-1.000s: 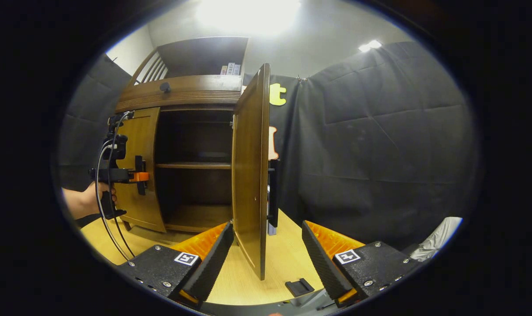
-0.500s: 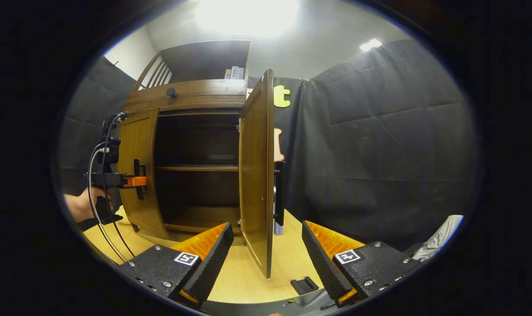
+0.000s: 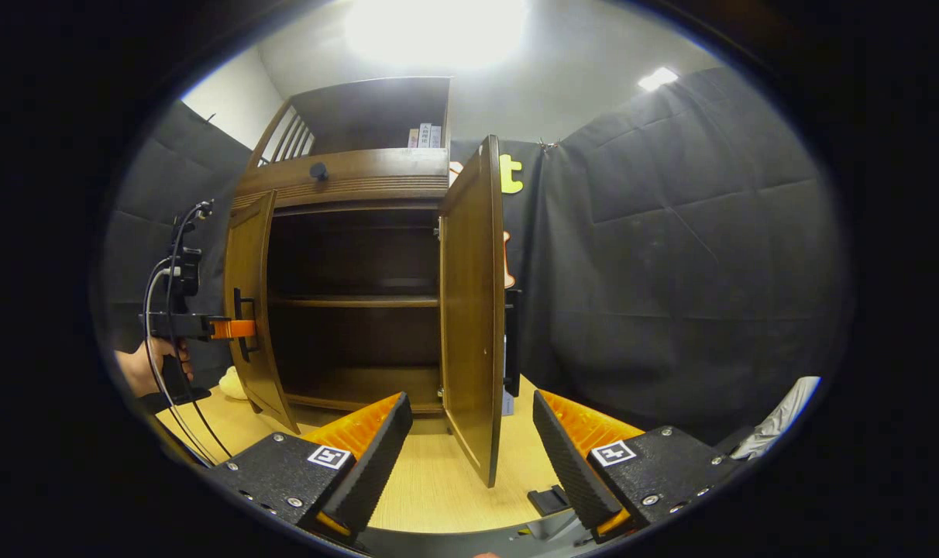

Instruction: Open the right door of the double-door shoe cabinet with the right hand, and open the left door with the left hand.

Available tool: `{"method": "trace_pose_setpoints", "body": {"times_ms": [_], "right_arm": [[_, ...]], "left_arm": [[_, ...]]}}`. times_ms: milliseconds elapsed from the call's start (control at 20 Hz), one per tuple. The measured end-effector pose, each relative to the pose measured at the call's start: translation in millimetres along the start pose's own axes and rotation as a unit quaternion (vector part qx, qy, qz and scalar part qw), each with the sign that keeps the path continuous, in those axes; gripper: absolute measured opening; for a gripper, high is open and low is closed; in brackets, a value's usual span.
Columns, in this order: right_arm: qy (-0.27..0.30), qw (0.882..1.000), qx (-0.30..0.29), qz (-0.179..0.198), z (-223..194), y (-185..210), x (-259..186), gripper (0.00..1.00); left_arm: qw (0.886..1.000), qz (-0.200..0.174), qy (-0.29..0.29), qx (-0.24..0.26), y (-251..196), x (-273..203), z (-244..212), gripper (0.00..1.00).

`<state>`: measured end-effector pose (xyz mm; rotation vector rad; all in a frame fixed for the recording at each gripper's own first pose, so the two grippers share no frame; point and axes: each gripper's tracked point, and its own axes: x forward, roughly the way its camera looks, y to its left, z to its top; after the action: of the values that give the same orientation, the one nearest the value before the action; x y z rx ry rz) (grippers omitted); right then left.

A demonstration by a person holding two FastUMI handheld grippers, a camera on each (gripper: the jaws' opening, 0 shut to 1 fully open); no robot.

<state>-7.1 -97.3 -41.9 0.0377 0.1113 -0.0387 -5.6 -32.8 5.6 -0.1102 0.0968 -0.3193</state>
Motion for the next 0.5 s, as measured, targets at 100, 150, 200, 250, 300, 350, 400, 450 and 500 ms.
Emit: {"method": "trace_pose_setpoints", "body": {"times_ms": [100, 150, 200, 250, 300, 350, 400, 450, 500], "right_arm": [[-0.003, 1.000, 0.000, 0.004, 2.0, 4.0, -3.2, 0.95], [-0.003, 1.000, 0.000, 0.006, 2.2, 6.2, -4.7, 0.96], [-0.003, 1.000, 0.002, 0.008, 1.7, 8.8, -6.6, 0.96], [-0.004, 1.000, 0.003, 0.010, 2.1, 11.2, -8.4, 0.96], [-0.005, 1.000, 0.004, 0.011, 1.6, 13.1, -9.5, 0.96], [-0.005, 1.000, 0.004, 0.013, 1.1, 14.9, -11.6, 0.96], [-0.005, 1.000, 0.004, 0.014, 2.2, 17.3, -13.5, 0.96], [-0.006, 1.000, 0.005, 0.016, 2.6, 19.7, -14.9, 0.96], [-0.005, 1.000, 0.005, 0.018, 2.2, 22.4, -16.3, 0.96]], "left_arm": [[1.000, 0.002, -0.002, 0.001, 3.5, -4.4, 0.6, 0.10], [1.000, 0.003, -0.003, 0.000, 4.3, -6.3, 0.9, 0.16], [1.000, 0.004, -0.002, 0.000, 6.4, -8.4, 1.3, 0.16], [1.000, 0.004, -0.003, -0.001, 8.4, -9.6, 1.0, 0.17], [1.000, 0.006, -0.003, -0.001, 10.8, -10.9, 1.4, 0.17], [1.000, 0.006, -0.004, -0.002, 12.5, -13.4, 1.3, 0.17], [1.000, 0.008, -0.004, -0.002, 15.2, -15.2, 2.5, 0.17], [1.000, 0.009, -0.005, -0.002, 17.0, -16.0, 2.4, 0.16], [1.000, 0.010, -0.005, -0.003, 19.2, -17.2, 2.3, 0.22]]}}
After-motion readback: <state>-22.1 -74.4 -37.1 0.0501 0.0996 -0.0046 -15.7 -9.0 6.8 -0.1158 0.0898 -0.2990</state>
